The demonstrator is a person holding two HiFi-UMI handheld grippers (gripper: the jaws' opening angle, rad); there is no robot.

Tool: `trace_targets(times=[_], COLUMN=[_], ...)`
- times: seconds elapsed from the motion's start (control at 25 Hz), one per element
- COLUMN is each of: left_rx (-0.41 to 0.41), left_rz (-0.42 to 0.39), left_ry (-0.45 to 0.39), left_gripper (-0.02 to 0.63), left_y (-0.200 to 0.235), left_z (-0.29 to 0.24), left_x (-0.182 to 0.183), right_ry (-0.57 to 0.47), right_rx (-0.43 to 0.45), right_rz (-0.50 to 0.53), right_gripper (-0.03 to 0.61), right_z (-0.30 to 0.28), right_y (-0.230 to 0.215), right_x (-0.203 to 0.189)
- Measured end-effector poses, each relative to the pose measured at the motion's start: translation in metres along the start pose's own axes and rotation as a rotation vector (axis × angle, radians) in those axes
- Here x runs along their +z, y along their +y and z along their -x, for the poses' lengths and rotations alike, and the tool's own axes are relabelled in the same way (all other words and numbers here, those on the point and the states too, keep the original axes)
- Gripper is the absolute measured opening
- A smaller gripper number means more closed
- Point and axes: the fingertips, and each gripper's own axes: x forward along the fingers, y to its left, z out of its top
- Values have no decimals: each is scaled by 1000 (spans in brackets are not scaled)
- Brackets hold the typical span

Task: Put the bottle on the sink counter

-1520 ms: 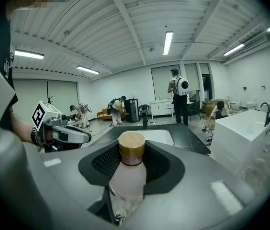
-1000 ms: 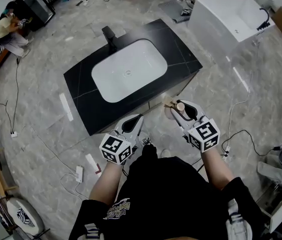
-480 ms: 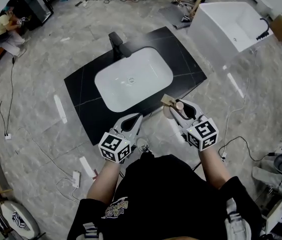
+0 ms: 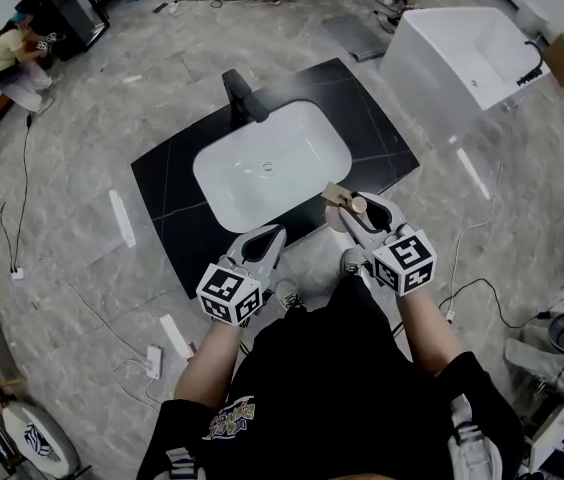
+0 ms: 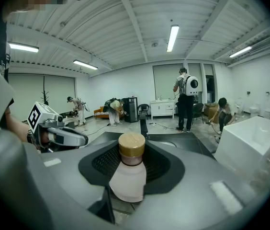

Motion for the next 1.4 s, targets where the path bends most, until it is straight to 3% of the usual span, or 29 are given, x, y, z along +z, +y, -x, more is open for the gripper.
trace_targets(times=[0.24,0.72,1.04,1.4], left_rx=[35,174,244,303], left_rz=[-7,-21,-37,-15], left_ry=[-4,-64,-49,-86], left_gripper=[0,0,0,0], left_y=[5,30,47,61], left_z=[-24,-84,-115,-158], left_x=[9,53,63,70], right_ry=[3,5,11,38], right_rx=[24,155,213,256], right_rz=[14,83,105,133], right_gripper=[164,164,164,164], right_z=[-10,-60,-102,-140], right_y=[-34,-112,-156,-199], right_x=[7,42,46,45])
